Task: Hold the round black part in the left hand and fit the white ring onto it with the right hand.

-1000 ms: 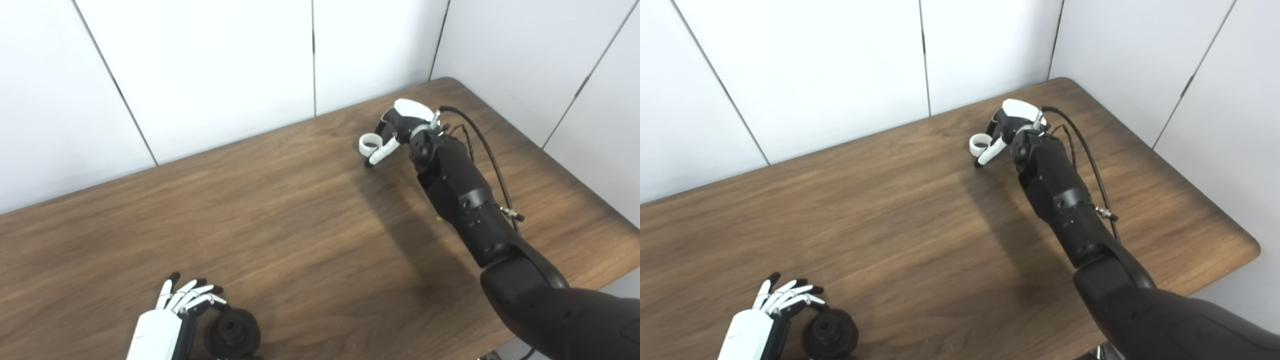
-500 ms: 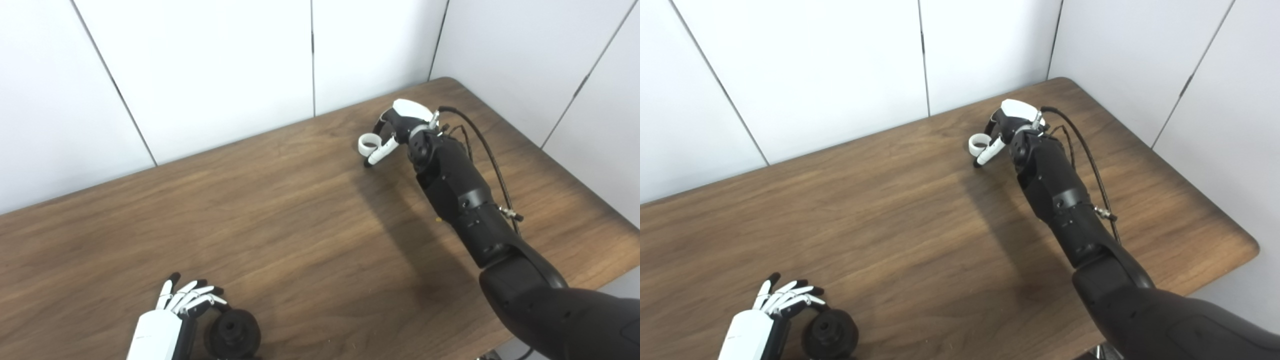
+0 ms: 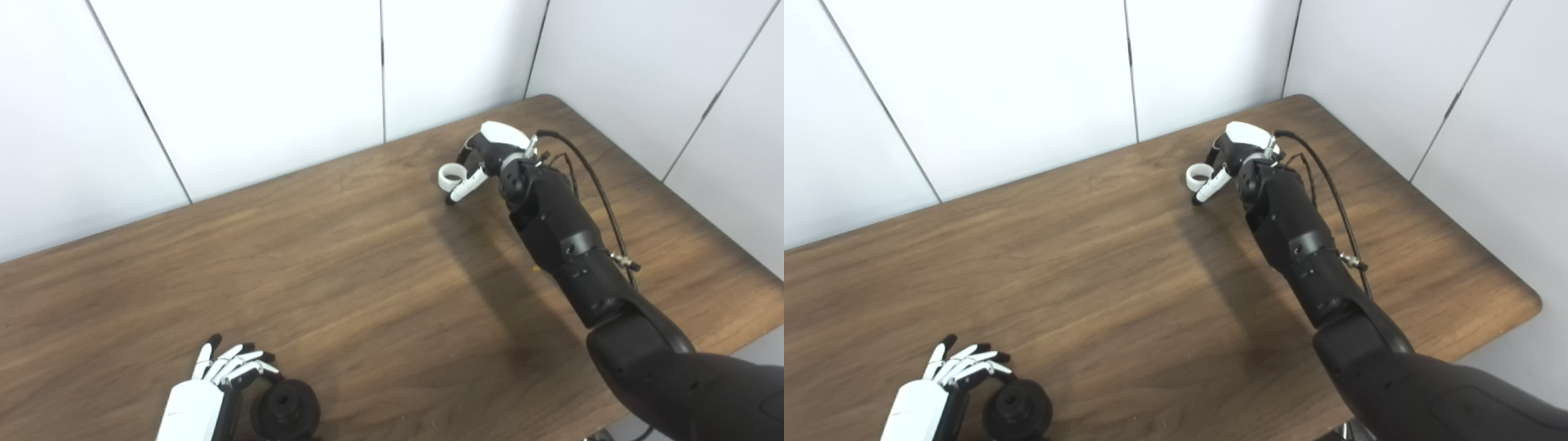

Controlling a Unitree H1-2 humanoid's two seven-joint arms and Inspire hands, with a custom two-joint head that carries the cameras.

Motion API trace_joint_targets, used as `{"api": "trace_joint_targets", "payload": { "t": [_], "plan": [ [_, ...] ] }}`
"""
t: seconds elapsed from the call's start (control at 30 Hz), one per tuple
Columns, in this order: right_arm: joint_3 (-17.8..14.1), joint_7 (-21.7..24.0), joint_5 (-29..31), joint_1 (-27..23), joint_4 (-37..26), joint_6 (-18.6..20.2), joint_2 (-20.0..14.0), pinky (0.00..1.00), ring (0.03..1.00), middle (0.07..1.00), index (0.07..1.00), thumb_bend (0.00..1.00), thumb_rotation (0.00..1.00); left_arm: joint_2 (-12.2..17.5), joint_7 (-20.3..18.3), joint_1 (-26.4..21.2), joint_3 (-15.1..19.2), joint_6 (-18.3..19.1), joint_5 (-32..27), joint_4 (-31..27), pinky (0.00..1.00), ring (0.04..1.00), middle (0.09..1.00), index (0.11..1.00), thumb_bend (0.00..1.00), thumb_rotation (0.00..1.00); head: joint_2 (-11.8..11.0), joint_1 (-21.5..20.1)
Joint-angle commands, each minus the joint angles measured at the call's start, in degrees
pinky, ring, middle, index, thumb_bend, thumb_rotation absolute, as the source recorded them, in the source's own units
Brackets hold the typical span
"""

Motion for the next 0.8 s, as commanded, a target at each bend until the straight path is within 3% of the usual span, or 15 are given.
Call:
{"api": "trace_joint_targets", "payload": {
  "t": [0.0, 0.77],
  "plan": [
    [-0.18, -0.31, -0.53, -2.78, -1.71, -0.22, -0.43, 1.0, 1.0, 0.943, 0.661, 0.84, 0.25, -0.27, 0.14, 0.49, -0.41, -0.55, 0.27, -0.67, 1.0, 0.84, 0.735, 0.482, 0.52, 0.05, 0.01, -0.01],
    [-0.38, 0.5, -1.0, -3.78, -1.47, -0.22, 0.27, 1.0, 1.0, 0.945, 0.658, 0.83, 0.25, -0.42, -0.1, 0.44, -0.32, -0.07, 0.71, -0.78, 1.0, 0.841, 0.734, 0.482, 0.52, 0.05, 0.3, 0.23]
  ]
}}
